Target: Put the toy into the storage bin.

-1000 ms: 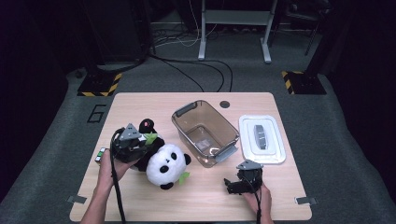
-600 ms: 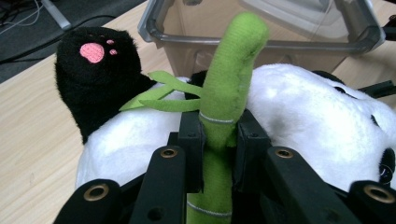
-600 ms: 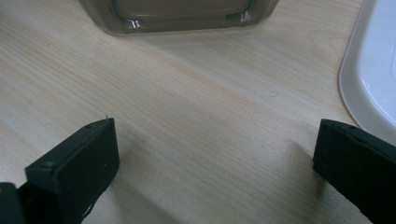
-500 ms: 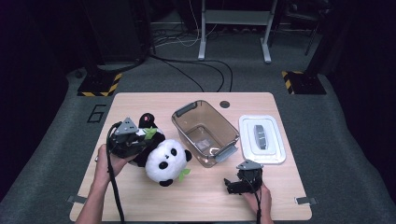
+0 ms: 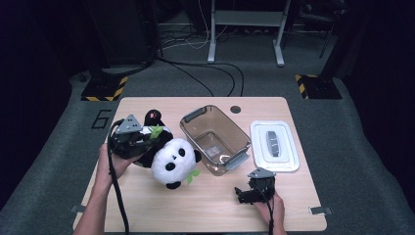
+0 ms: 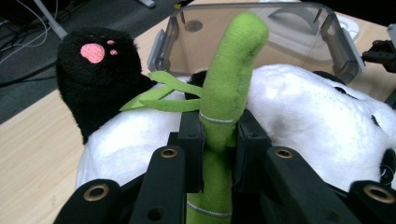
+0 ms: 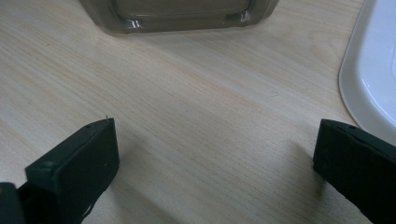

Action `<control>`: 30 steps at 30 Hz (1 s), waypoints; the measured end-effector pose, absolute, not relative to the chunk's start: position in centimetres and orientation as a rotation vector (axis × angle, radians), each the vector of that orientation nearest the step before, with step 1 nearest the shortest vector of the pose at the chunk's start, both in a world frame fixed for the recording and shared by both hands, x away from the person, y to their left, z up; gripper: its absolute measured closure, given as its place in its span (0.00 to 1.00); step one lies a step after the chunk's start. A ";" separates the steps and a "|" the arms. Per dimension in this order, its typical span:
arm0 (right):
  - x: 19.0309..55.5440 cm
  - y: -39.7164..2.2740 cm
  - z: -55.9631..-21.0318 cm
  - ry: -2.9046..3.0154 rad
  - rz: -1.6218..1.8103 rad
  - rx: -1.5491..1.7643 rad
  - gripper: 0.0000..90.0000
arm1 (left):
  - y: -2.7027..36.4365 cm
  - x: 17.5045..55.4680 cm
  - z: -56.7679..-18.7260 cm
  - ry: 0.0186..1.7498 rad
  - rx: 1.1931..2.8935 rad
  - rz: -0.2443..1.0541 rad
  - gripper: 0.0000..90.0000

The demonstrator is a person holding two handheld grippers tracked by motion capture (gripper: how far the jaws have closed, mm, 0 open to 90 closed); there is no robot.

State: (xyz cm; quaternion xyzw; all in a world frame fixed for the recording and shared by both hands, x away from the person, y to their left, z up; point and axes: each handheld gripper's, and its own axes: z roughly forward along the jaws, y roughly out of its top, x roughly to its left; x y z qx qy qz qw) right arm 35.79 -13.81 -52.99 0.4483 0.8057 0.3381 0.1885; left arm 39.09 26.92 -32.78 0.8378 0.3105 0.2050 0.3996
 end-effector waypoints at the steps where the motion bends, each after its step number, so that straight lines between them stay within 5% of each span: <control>1: 35.8 -13.8 -53.0 2.266 0.951 1.261 0.00 | 26.9 39.1 -32.5 0.783 2.118 0.526 0.85; 30: 35.8 -13.8 -53.0 2.266 0.951 1.261 0.00 | 25.0 41.4 -28.9 0.696 2.116 0.537 0.85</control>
